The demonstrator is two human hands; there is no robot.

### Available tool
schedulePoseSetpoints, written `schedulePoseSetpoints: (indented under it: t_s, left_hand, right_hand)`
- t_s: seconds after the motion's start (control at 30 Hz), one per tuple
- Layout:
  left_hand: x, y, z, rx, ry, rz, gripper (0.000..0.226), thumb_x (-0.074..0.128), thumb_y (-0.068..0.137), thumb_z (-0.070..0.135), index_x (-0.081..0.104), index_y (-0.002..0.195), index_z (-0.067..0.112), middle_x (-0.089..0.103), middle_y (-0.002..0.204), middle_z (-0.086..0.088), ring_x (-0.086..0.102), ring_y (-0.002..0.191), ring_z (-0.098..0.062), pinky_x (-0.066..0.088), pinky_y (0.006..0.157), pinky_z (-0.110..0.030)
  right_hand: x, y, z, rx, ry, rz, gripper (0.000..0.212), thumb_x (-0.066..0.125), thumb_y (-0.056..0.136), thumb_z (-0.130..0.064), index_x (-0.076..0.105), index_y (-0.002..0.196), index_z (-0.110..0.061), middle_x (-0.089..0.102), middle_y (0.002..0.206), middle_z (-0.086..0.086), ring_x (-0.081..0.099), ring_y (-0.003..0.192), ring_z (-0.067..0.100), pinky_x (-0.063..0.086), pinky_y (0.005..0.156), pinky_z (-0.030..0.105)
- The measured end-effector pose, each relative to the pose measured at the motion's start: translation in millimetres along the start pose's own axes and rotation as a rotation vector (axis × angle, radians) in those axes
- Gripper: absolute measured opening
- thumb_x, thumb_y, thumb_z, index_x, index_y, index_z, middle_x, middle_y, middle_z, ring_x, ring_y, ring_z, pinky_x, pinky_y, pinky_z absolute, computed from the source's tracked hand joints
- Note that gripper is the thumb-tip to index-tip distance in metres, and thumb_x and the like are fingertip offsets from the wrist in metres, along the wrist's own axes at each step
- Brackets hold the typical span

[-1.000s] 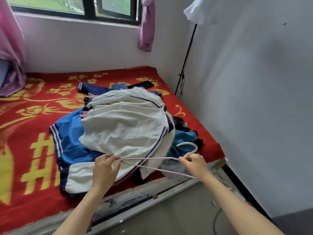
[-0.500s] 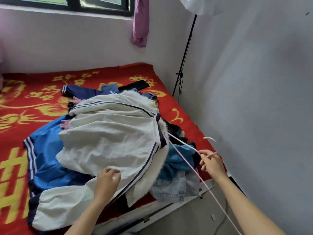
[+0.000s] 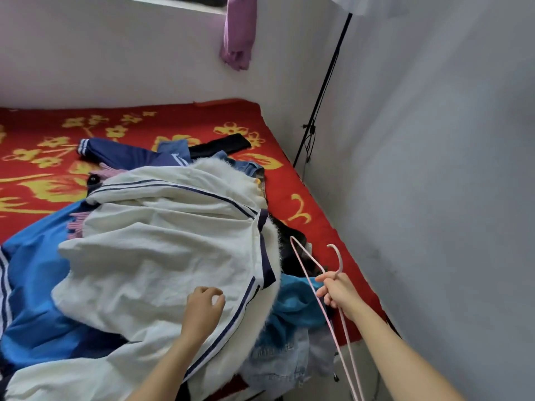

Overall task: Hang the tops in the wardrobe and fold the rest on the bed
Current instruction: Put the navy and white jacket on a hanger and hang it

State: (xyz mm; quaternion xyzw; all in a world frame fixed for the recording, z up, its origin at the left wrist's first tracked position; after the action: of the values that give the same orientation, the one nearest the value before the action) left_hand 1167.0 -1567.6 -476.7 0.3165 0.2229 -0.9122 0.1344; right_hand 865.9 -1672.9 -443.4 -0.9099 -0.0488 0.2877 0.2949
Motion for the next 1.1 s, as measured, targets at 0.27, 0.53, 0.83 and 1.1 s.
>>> schedulePoseSetpoints:
  t_s: [0.27, 0.53, 0.83, 1.1]
  left_hand:
    - [58, 52, 54, -0.113, 0.083, 0.014, 0.043, 0.044, 0.095, 0.041, 0.052, 0.129, 0.015, 0.048, 0.134, -0.005, 0.037, 0.126, -0.022, 0.038, 0.095, -0.033]
    - [106, 90, 62, -0.358, 0.400, 0.027, 0.051, 0.045, 0.091, 0.054, 0.047, 0.125, 0.016, 0.048, 0.127, -0.005, 0.042, 0.119, -0.024, 0.041, 0.092, -0.032]
    - [86, 86, 42, -0.428, -0.172, 0.155, 0.005, 0.050, 0.090, 0.008, 0.048, 0.086, 0.009, 0.050, 0.075, 0.001, 0.049, 0.070, -0.019, 0.031, 0.051, -0.022]
    - [18, 29, 12, -0.423, -0.643, 0.240, 0.011, 0.055, 0.086, -0.006, 0.054, 0.086, 0.005, 0.066, 0.082, -0.014, 0.059, 0.076, -0.025, 0.047, 0.071, -0.028]
  right_hand:
    - [6, 77, -29, -0.070, -0.051, -0.136, 0.034, 0.034, 0.092, 0.003, 0.050, 0.123, 0.002, 0.052, 0.069, 0.010, 0.048, 0.038, 0.014, 0.039, 0.037, 0.020]
    - [11, 133, -53, -0.125, -0.212, -0.288, 0.030, 0.036, 0.093, 0.000, 0.051, 0.115, 0.013, 0.049, 0.073, 0.008, 0.048, 0.049, 0.018, 0.040, 0.042, 0.021]
    - [31, 161, -84, -0.316, -0.412, -0.335, 0.027, 0.038, 0.094, -0.005, 0.061, 0.106, -0.012, 0.055, 0.086, 0.002, 0.055, 0.053, 0.012, 0.049, 0.049, 0.025]
    - [87, 136, -144, -0.577, -0.534, -0.346, 0.042, 0.052, 0.087, -0.009, 0.050, 0.128, -0.006, 0.063, 0.092, 0.012, 0.058, 0.097, 0.033, 0.040, 0.069, 0.033]
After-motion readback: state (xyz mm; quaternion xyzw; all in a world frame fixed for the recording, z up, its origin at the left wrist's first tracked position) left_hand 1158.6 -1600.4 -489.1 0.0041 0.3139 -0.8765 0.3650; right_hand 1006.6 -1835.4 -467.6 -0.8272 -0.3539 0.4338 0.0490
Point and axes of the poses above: each hand's wrist, its own y-axis towards the middle knuckle, its own x-axis out of the palm, z = x × y, the point moved 10 cm from there along y, towards the middle knuckle
